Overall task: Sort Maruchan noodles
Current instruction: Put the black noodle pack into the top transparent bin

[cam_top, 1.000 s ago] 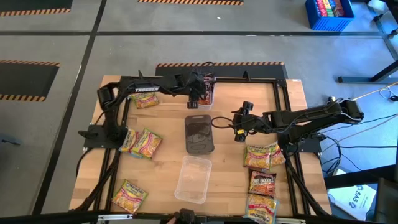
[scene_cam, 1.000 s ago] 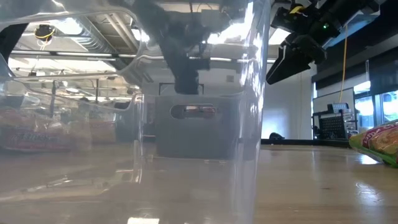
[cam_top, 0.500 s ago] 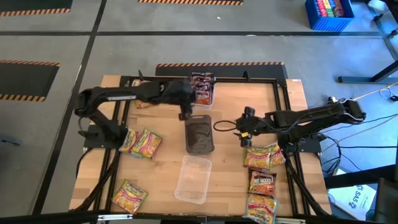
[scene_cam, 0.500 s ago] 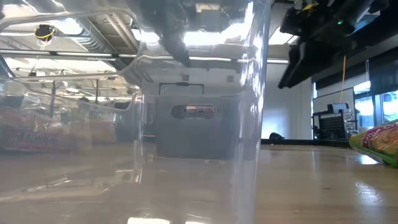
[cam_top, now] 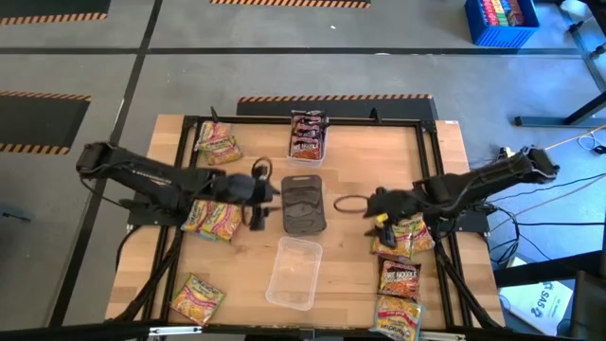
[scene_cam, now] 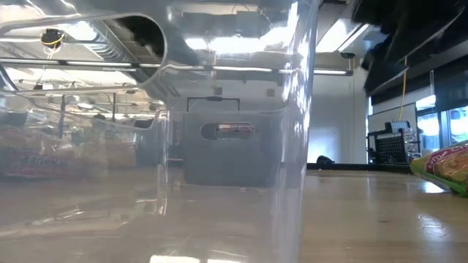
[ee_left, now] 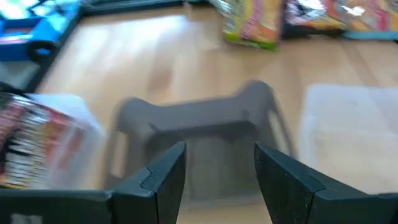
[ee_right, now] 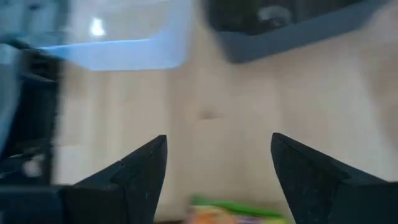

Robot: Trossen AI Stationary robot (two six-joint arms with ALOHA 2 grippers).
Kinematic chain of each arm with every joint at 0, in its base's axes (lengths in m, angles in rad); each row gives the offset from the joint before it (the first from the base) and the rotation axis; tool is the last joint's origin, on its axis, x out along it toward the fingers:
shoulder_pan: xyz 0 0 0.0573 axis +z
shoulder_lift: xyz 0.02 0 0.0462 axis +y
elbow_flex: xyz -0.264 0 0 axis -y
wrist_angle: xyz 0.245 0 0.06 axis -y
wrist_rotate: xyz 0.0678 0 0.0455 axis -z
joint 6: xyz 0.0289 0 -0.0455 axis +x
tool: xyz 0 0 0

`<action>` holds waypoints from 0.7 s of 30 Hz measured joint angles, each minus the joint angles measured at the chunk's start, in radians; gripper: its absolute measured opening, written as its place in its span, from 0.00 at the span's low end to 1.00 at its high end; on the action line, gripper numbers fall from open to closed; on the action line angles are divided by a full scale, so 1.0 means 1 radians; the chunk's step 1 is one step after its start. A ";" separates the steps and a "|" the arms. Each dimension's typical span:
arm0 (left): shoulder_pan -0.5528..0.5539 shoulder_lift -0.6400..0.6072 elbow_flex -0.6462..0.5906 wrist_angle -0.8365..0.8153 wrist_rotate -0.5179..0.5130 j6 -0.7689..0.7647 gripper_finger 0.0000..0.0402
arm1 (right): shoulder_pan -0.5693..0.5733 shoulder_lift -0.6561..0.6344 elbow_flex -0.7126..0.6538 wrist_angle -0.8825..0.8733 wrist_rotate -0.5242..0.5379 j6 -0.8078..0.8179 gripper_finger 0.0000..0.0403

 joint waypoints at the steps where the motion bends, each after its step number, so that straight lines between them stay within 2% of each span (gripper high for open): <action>1: -0.031 0.001 -0.021 0.022 -0.009 -0.019 0.45 | 0.033 0.000 0.000 0.016 -0.001 0.035 0.66; 4: -0.119 0.008 -0.070 0.065 -0.067 -0.069 0.45 | 0.128 0.000 0.000 0.007 -0.005 0.176 0.66; 7: -0.198 0.029 -0.105 0.104 -0.147 -0.133 0.45 | 0.233 0.003 0.000 -0.029 0.034 0.349 0.66; 12: -0.303 0.058 -0.111 0.129 -0.259 -0.204 0.45 | 0.417 0.039 0.000 -0.034 0.091 0.668 0.66; 18: -0.375 0.073 -0.113 0.137 -0.385 -0.263 0.45 | 0.599 0.150 0.000 -0.054 0.164 0.912 0.66; 21: -0.386 0.073 -0.113 0.139 -0.408 -0.272 0.45 | 0.637 0.201 0.000 -0.054 0.121 1.011 0.66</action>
